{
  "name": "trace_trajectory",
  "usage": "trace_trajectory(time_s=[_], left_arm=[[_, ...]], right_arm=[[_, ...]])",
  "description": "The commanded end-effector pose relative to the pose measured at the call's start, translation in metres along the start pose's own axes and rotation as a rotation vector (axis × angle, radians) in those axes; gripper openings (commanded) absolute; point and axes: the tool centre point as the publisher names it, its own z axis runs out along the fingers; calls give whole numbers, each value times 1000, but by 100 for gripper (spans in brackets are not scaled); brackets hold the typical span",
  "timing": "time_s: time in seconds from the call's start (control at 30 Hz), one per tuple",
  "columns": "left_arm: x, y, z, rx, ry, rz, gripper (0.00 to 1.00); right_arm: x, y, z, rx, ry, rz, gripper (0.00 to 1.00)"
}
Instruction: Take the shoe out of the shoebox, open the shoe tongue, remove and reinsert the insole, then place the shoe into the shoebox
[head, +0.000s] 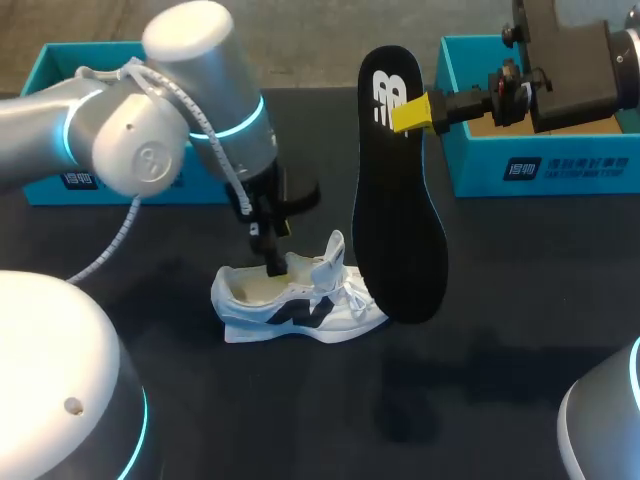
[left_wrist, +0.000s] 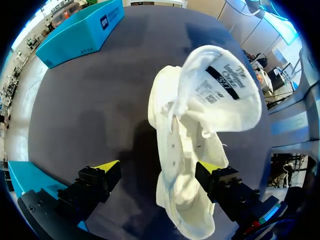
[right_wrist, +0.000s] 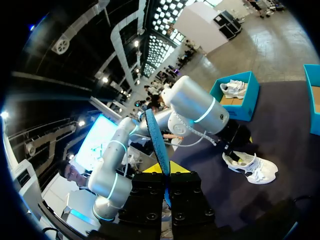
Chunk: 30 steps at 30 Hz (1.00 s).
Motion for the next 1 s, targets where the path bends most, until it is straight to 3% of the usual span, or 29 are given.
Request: trace_trajectory(time_s=[0.03,0.2,0.3,0.37,0.4,0.43,0.6,0.63,0.67,1.0], left_arm=[[-9,-10,22,-11,21,-6,100],[-9,-12,33,-15,34,-10,100],[-8,-13,35,-18,44,-9,93],[-7,-14,37,-23,48,-5,80],[-6,-14,37,-24,50,-7,58],[-5,-13,38,-25,52,-7,46],[-2,-7,40,-27,66,-16,27],[-1,-6,40,-33,69,-20,18],[-1,-5,41,-33,71,-19,0],[4,-7,33,-59,134,129,0]], right_arm=[[0,1,3,2,-3,3,0],[0,1,3,2,-3,3,0],[0,1,3,2,-3,3,0],[0,1,3,2,-3,3,0],[0,1,3,2,-3,3,0],[0,1,3,2,-3,3,0],[0,1,3,2,-3,3,0],[0,1,3,2,-3,3,0],[0,1,3,2,-3,3,0],[0,1,3,2,-3,3,0]])
